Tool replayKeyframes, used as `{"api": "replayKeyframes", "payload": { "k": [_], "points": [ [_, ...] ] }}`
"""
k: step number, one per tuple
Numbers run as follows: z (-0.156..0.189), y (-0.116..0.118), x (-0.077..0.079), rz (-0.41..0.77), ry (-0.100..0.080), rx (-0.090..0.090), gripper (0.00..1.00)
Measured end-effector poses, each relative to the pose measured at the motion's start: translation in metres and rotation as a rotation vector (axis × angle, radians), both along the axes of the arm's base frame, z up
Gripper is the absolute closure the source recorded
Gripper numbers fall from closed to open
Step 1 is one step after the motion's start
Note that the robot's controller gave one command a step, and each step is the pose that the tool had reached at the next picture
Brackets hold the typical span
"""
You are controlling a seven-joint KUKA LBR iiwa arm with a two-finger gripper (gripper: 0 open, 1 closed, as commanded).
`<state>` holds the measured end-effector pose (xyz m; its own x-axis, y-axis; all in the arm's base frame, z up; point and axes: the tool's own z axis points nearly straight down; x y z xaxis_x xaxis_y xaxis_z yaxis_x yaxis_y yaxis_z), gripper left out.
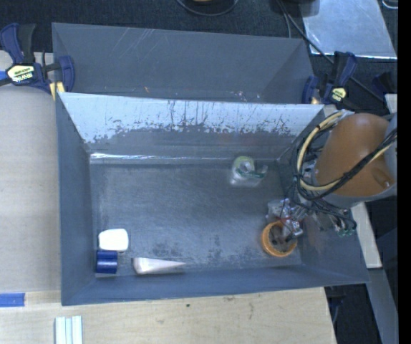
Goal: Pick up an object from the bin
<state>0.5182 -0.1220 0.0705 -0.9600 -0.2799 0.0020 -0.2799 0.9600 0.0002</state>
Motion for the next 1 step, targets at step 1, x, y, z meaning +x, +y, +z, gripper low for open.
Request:
{"api": "replayKeyframes", "payload": {
  "k": [1],
  "points": [
    [0.0000,0.0001,0.0000,0.001,0.000,0.000,1.00]
  ]
}}
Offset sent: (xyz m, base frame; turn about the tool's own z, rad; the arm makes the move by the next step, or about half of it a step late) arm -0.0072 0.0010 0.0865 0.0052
